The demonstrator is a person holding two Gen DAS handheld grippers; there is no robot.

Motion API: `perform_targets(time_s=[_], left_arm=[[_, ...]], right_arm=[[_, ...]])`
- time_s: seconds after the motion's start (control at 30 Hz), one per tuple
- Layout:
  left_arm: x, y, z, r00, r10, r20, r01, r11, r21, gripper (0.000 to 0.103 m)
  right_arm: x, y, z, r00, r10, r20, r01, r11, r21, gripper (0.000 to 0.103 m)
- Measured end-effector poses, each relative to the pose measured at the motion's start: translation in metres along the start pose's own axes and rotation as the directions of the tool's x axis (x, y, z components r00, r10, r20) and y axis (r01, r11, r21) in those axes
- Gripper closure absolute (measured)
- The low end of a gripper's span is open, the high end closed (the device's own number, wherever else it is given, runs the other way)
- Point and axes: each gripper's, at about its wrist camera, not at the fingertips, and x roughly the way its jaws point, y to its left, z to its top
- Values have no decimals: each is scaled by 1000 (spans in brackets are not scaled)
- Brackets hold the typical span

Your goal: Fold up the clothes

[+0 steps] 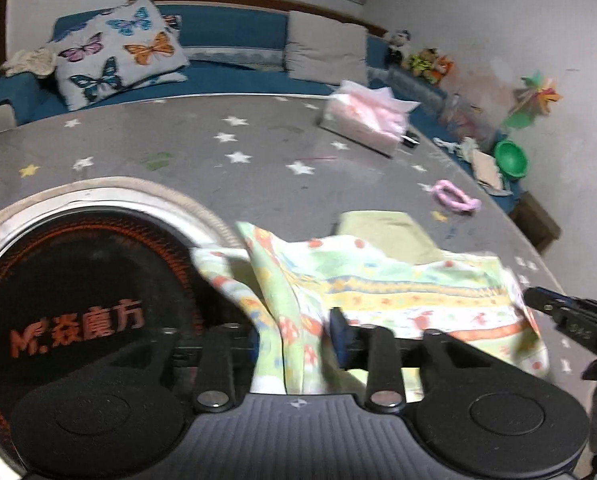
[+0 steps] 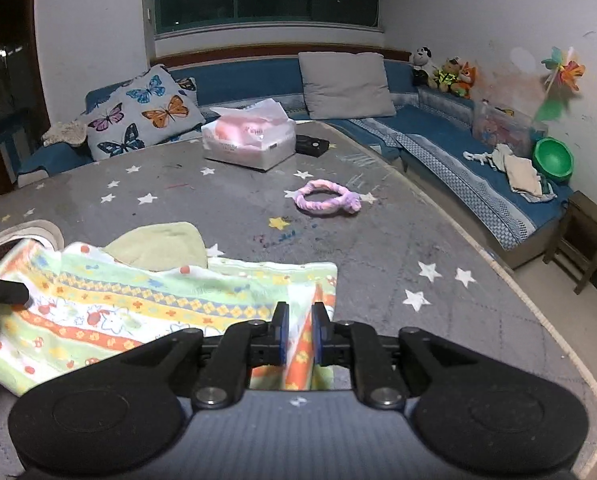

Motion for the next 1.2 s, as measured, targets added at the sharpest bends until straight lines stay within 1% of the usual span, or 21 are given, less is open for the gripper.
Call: perform_targets(time_s=[0.03, 0.13, 0.27, 0.3, 0.33, 0.37, 0.47, 0.53, 0.6, 0.73, 0.77, 0.8, 0.87, 0.9, 0.97, 1.03, 1.1, 1.2], left_arm=[[-1, 3, 1, 1000, 16, 4, -16, 1000, -1, 54], [-1, 6, 2, 999, 31, 10, -31, 1000, -4, 48], [-2, 9, 5, 999, 45, 17, -45, 999, -6, 42], [-1, 8, 5, 999, 47, 17, -47, 999, -3, 38], [1, 6, 6, 999, 47, 15, -47, 999, 4, 33], [3, 4, 7, 999, 48, 13, -48, 999, 11, 32], [12, -4, 10, 999, 51, 10, -52, 998, 32, 30], [18, -8, 12, 999, 54, 5, -55, 998, 43, 28], [25, -11, 14, 998, 62, -1, -62, 996, 57, 28], [27, -15, 11, 997, 72, -2, -71, 995, 77, 27], [27, -16, 10, 997, 73, -2, -73, 994, 81, 26], [26, -17, 9, 997, 75, 0, -75, 993, 87, 24], [21, -19, 5, 997, 77, 8, -78, 992, 99, 20], [18, -20, 4, 997, 78, 12, -79, 992, 103, 17], [11, -23, 0, 997, 71, 20, -73, 991, 110, 16], [4, -25, -4, 998, 64, 24, -67, 991, 116, 11], [-3, -27, -9, 998, 62, 34, -65, 990, 126, 8], [-13, -30, -18, 997, 65, 51, -72, 987, 145, 3]], right_arm=[[-1, 2, 0, 1000, 11, 6, -11, 1000, 0, 91], [2, 8, 3, 998, 57, 11, -57, 998, -4, 90], [17, 23, 7, 990, 141, -20, -141, 990, 9, 90], [22, 27, 7, 988, 152, -25, -152, 988, 11, 87], [26, 29, 8, 987, 157, -28, -157, 988, 11, 84], [31, 32, 8, 986, 161, -32, -161, 987, 14, 80], [44, 38, 8, 986, 158, -50, -158, 987, 17, 79], [50, 41, 8, 987, 152, -49, -151, 988, 10, 77], [51, 41, 10, 987, 153, -47, -153, 988, 6, 69], [45, 42, 10, 988, 149, -38, -149, 989, -5, 58], [43, 42, 9, 989, 146, -34, -146, 989, -9, 51], [38, 42, 8, 989, 147, -26, -147, 989, -11, 47], [31, 42, 4, 988, 153, -23, -154, 988, -15, 44], [28, 42, 2, 987, 157, -22, -157, 987, -17, 40], [19, 43, -3, 986, 164, -20, -164, 986, -20, 33], [12, 46, -10, 986, 168, -23, -169, 985, -35, 31], [4, 49, -16, 986, 165, -23, -166, 985, -55, 24], [-9, 54, -27, 986, 166, -15, -167, 983, -78, 21]])
